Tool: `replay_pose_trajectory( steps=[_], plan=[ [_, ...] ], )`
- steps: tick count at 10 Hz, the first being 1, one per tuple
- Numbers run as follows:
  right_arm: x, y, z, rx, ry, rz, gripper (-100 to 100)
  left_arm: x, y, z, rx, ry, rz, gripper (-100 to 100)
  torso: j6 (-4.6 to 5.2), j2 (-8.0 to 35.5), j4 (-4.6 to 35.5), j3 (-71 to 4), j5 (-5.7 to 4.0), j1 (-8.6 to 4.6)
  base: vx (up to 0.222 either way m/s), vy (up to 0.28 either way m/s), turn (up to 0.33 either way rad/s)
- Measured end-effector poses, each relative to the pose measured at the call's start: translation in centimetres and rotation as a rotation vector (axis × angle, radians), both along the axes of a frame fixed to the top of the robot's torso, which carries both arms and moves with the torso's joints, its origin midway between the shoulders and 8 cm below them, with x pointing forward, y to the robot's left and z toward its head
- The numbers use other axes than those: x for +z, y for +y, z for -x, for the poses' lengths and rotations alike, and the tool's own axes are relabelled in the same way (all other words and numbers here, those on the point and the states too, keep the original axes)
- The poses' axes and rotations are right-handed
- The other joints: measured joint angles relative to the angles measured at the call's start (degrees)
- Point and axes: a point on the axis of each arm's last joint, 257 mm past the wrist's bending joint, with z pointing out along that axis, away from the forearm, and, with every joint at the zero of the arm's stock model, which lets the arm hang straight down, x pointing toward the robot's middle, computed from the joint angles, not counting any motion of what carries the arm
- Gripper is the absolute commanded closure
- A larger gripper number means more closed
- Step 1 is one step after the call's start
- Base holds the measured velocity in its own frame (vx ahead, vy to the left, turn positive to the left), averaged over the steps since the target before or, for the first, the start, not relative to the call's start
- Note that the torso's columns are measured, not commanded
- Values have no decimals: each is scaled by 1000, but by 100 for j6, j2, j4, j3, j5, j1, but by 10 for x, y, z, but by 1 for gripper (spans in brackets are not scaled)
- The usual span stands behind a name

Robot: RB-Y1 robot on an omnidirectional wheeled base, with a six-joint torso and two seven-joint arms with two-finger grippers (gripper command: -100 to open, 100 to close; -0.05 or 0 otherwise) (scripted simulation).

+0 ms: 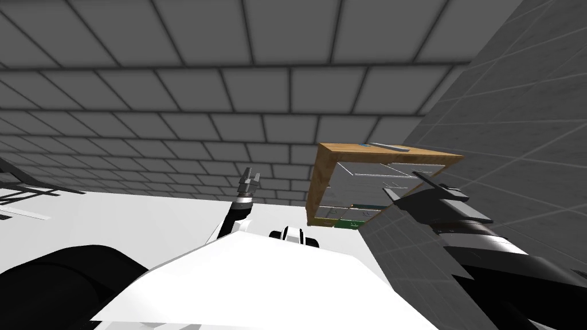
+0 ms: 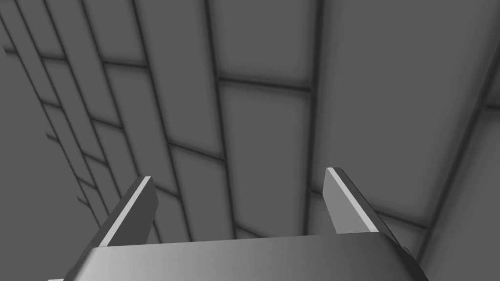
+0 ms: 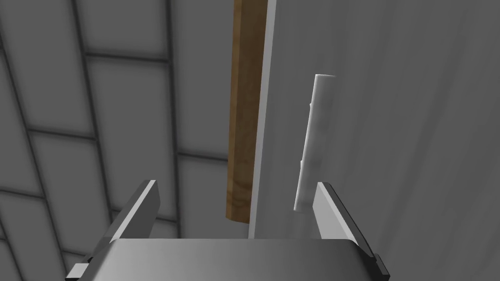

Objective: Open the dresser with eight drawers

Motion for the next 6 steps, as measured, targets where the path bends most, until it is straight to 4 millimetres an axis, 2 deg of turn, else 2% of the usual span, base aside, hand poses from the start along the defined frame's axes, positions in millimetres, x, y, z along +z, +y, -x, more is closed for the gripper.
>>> replay_pose_trajectory(
  steps=[1, 6],
  plan=[
    [-1, 1, 0, 4, 4, -2, 0, 0, 0, 0, 0, 0, 0, 0, -7, 1, -6, 2, -5, 2, 6, -1, 3],
    [-4, -1, 0, 1, 12, -5, 0, 0, 0, 0, 0, 0, 0, 0, -5, -22, -19, -9, -15, -5, 0, 0, 0]
  ],
)
